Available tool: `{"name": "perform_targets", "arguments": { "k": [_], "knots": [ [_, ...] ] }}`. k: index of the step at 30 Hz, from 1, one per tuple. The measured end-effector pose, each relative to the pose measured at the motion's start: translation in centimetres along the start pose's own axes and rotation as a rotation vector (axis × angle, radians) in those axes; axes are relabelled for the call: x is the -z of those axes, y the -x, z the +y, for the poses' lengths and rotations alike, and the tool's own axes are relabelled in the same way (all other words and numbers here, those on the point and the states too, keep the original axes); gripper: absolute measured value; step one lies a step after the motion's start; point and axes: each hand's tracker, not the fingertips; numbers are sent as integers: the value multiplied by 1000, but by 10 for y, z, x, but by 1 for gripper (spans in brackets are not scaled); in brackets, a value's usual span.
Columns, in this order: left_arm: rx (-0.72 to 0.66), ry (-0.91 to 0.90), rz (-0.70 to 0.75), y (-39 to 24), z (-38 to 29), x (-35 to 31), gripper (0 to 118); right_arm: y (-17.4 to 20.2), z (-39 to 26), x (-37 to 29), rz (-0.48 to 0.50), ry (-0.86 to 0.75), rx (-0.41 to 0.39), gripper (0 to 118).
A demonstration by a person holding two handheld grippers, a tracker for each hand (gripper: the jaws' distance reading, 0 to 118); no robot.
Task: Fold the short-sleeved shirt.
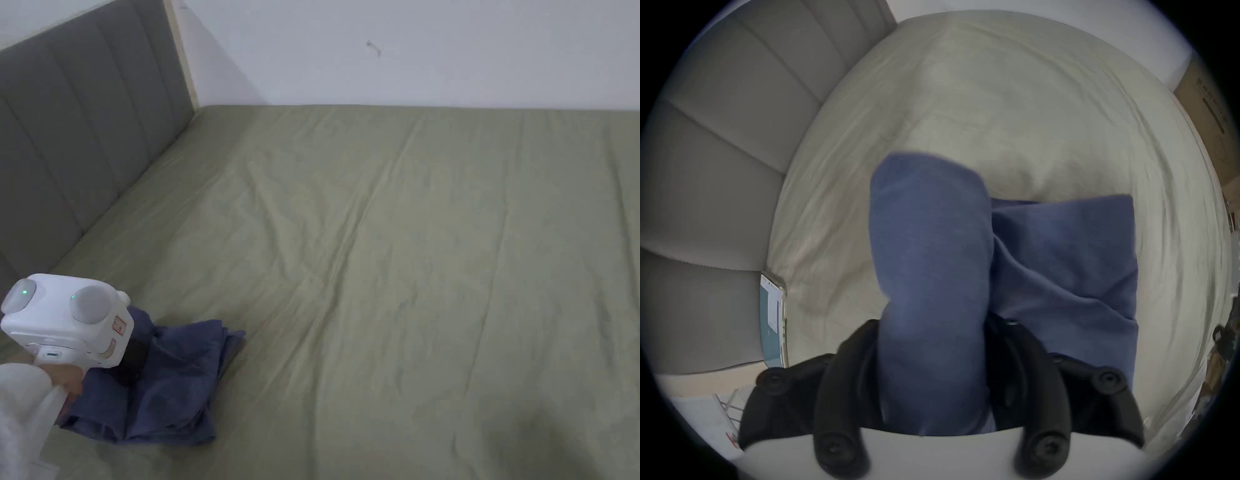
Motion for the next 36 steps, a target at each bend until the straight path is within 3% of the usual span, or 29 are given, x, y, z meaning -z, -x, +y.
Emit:
{"name": "perform_targets", "arguments": {
  "k": [1, 3, 4, 11, 17, 19, 21, 24, 26, 31, 34, 36],
  "knots": [
    [-24, -32, -18, 1, -1, -3, 65, -1, -1, 0, -5, 2, 0, 3],
    [-75, -50, -47, 6, -4, -10, 95, -2, -1, -1, -14, 12, 5, 3],
    [-101, -42, -68, 7, -6, -15, 101, -4, 0, -2, -14, 13, 9, 3],
    [-198, -163, -124, 9, -22, -85, 97, -3, 1, -19, 6, -32, 6, 3],
    [-193, -436, -336, -32, -51, -195, 97, -1, -6, -32, 49, -59, 6, 3],
    [-150, -481, -405, -60, -68, -220, 87, 0, -7, -38, 71, -78, 1, 3],
    [-142, -555, -405, -92, -90, -242, 45, 1, -7, -48, 79, -114, -1, 3],
    [-191, -658, -349, -148, -132, -256, 6, 8, 4, -80, 78, -229, -22, 3],
    [-125, -686, -326, -182, -153, -259, 0, 13, 11, -107, 116, -333, -50, 3],
    [-95, -752, -325, -237, -182, -278, 0, 33, 23, -157, 50, -541, -118, 3],
    [-36, -785, -247, -257, -192, -280, 0, 38, 20, -174, 124, -596, -64, 3],
    [-33, -794, -208, -263, -200, -282, 0, 40, 10, -180, 102, -633, -51, 3]
  ]
}}
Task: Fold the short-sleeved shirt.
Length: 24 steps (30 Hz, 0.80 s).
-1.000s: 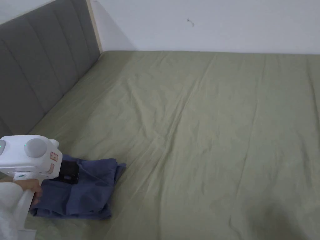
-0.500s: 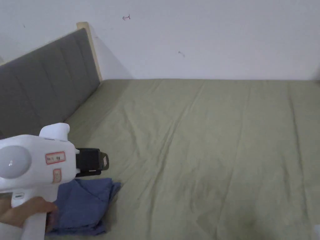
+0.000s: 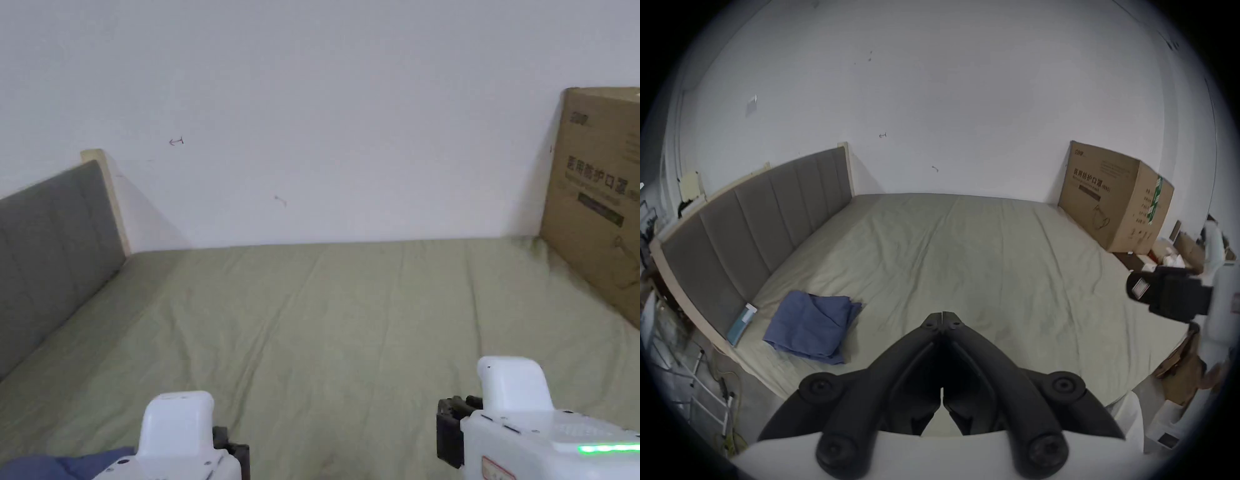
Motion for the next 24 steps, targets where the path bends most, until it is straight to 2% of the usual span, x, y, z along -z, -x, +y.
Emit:
{"name": "perform_targets", "arguments": {
  "k": [2, 4, 8, 10, 13, 14, 15, 16, 17, 18, 19, 20, 22, 24],
  "knots": [
    [-22, -28, 24, -3, -2, -10, 0, 5, -7, -15, -51, -77, -2, 3],
    [-58, -96, 40, -7, 2, -23, 0, 7, -7, -22, -35, -99, 4, 3],
    [-20, -297, 121, -26, 19, -50, 0, 16, 12, -27, -62, -181, -13, 3],
    [3, -348, 126, -37, 38, -57, 0, 20, 27, -30, -43, -237, -26, 3],
    [13, -431, 86, -46, 63, -64, 0, 26, 47, -38, -66, -293, -61, 5],
    [4, -458, 91, -48, 67, -65, 5, 28, 50, -42, -71, -305, -64, 7],
    [-6, -480, 91, -50, 69, -66, 20, 28, 52, -47, -66, -306, -62, 16],
    [0, -465, 93, -52, 68, -65, 59, 27, 51, -52, -64, -317, -57, 33],
    [4, -451, 94, -52, 68, -62, 94, 26, 49, -55, -64, -322, -55, 59],
    [-6, -408, 79, -52, 67, -57, 118, 25, 47, -57, -66, -319, -52, 78],
    [-43, -359, 68, -51, 63, -54, 115, 24, 42, -58, -96, -313, -42, 90],
    [-63, -425, 22, -52, 60, -57, 116, 21, 37, -60, -116, -315, -34, 95],
    [-133, -367, -6, -50, 53, -56, 118, 16, 31, -61, -135, -316, -26, 98],
    [-131, -353, -43, -48, 51, -56, 118, 9, 28, -62, -153, -308, -20, 100]
  ]
}}
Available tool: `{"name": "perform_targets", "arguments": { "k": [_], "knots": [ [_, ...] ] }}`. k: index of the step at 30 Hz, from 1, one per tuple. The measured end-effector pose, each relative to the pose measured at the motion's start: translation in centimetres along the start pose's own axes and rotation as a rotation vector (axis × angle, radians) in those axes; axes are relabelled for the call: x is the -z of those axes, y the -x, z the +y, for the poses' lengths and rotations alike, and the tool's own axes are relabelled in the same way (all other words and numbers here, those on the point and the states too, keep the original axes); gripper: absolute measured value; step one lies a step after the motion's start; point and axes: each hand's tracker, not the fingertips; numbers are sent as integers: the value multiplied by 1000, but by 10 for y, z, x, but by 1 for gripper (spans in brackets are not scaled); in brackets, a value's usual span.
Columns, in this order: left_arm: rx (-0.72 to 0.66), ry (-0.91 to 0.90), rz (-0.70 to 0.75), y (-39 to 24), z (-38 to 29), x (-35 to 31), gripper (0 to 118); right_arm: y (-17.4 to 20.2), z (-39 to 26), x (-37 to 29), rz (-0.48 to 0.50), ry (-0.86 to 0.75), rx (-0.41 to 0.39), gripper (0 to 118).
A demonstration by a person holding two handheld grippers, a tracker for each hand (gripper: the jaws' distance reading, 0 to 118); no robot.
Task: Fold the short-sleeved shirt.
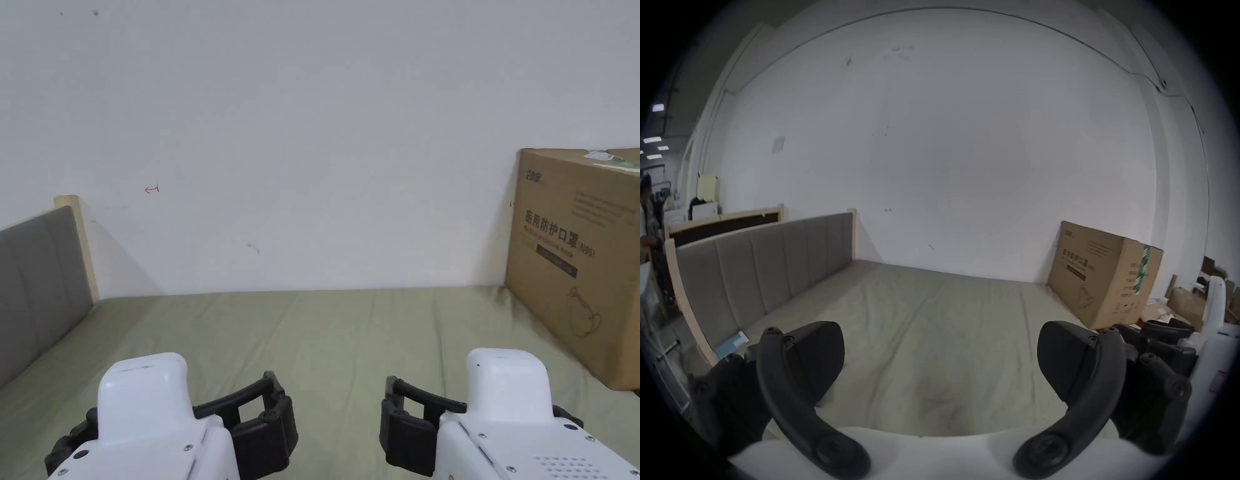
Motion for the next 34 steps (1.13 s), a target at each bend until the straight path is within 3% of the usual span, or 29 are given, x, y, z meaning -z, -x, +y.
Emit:
{"name": "perform_targets", "arguments": {
  "k": [4, 7, 10, 14, 19, 24, 34],
  "knots": [
    [126, 14, 17, -11, 1, -7, 118, -9, -2, -4, -83, -89, -16, 100],
    [233, -12, 30, -25, 2, -19, 118, -12, 2, -5, -76, -74, -25, 100],
    [227, -35, 38, -31, -2, -30, 118, -12, 2, -6, -68, -64, -39, 100],
    [146, 45, -72, -24, 0, -32, 118, -12, -1, -5, -46, -24, -65, 100],
    [117, 71, 68, -19, 13, -34, 118, -7, -7, 0, -89, 14, -148, 100],
    [63, 123, 38, -9, 13, -34, 118, -9, -8, 3, -56, 35, -108, 100],
    [64, 185, 65, -13, 10, -27, 116, -10, -10, 5, -64, 51, -106, 100]
  ]
}}
